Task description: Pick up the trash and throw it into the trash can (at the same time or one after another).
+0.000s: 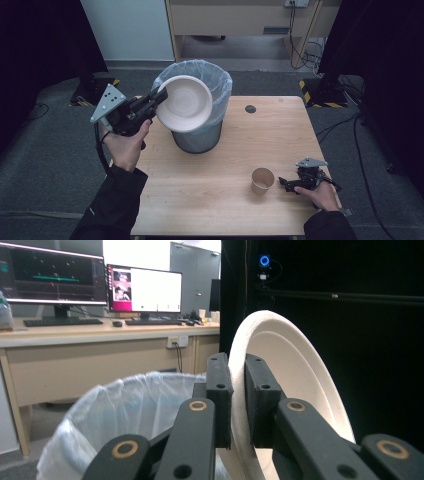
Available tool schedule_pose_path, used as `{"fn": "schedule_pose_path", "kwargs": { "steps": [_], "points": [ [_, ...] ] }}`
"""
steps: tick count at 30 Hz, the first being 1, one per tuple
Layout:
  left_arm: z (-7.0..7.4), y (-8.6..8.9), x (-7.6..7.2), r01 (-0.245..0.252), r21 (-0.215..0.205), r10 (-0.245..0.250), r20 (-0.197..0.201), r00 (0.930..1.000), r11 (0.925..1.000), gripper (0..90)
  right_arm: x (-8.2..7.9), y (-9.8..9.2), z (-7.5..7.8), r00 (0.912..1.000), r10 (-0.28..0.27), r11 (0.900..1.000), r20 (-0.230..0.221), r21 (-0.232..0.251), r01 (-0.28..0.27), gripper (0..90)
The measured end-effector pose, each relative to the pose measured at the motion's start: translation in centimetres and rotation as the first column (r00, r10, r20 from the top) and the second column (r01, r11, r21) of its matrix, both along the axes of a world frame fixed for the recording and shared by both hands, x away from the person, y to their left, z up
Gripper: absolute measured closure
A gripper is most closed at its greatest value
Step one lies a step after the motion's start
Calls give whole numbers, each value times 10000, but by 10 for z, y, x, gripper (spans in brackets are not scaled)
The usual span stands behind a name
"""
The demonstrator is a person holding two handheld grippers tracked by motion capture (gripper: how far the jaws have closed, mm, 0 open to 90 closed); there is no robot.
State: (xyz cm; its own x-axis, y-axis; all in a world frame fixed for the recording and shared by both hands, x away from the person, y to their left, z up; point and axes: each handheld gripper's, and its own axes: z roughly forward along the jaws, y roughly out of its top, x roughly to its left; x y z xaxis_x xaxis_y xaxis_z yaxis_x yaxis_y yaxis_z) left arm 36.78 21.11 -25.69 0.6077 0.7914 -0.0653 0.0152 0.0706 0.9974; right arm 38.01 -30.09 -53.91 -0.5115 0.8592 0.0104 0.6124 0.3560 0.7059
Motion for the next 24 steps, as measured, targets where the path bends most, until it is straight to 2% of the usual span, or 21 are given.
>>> {"fn": "schedule_pose_path", "kwargs": {
  "steps": [10, 18, 19, 24],
  "points": [
    [14, -5, 25, -507, -12, 508, 233, 9984, 9987, 824, 0, 0, 0, 10000, 0, 10000, 26, -11, 0, 9],
    [12, -9, 48, -927, 27, 926, 282, 9953, 9957, 825, 0, 0, 0, 10000, -2, 10000, -1, -3, 2, 8],
    [11, -10, 56, -1090, 65, 1088, 263, 9937, 9940, 825, 0, 0, 0, 10000, 1, 10000, 4, -5, -1, 8],
    [5, -13, 73, -1520, 146, 1517, 214, 9882, 9883, 825, 0, 0, 0, 10000, 1, 10000, 1, 1, -1, 9]
  ]
}}
